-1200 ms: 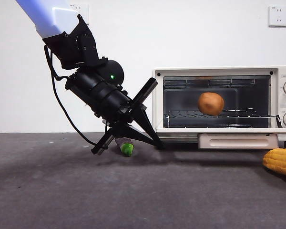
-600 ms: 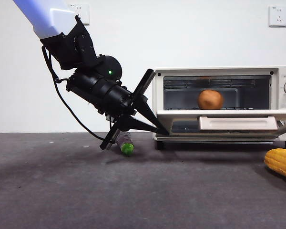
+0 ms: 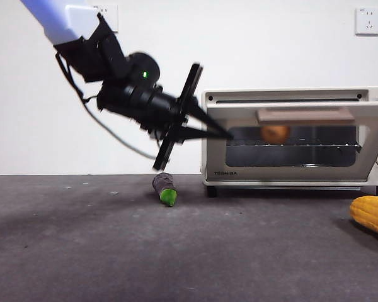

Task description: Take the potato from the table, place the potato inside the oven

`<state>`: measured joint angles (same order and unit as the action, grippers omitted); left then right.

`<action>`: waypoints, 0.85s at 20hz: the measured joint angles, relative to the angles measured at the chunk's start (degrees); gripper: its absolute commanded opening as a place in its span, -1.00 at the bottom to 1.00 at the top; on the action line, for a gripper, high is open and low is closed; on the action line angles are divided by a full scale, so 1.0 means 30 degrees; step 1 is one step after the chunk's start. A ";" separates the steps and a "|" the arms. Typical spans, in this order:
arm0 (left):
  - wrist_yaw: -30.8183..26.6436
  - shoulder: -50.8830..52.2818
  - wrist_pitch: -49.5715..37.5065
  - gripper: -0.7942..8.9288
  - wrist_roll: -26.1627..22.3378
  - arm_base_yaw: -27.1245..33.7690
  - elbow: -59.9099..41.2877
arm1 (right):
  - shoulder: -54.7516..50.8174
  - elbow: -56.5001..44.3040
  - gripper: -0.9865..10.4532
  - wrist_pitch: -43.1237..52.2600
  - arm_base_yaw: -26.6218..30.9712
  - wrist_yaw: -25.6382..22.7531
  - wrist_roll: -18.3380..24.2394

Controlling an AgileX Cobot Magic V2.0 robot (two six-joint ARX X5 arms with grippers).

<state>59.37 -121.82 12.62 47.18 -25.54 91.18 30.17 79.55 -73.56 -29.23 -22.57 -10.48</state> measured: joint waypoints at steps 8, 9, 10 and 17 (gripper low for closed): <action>-0.0714 0.0117 0.0000 -0.85 0.0656 0.0000 0.3453 | 0.0000 0.0000 -0.83 -0.0015 0.0000 0.0000 0.0000; -0.0736 0.0117 0.0204 -0.85 0.0663 0.0000 0.3767 | 0.0000 0.0007 -0.83 -0.0036 0.0000 0.0000 -0.0007; -0.0729 0.0117 0.0248 -0.85 0.0663 0.0000 0.4087 | 0.0000 0.0007 -0.83 -0.0058 0.0000 0.0000 -0.0007; -0.0852 0.1377 0.0984 -0.85 0.0029 0.0087 0.4255 | 0.0007 0.0022 -0.83 -0.1341 0.0000 0.0000 -0.0015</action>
<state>56.82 -117.69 15.57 47.27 -25.28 103.94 30.20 79.61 -77.58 -29.23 -22.57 -10.52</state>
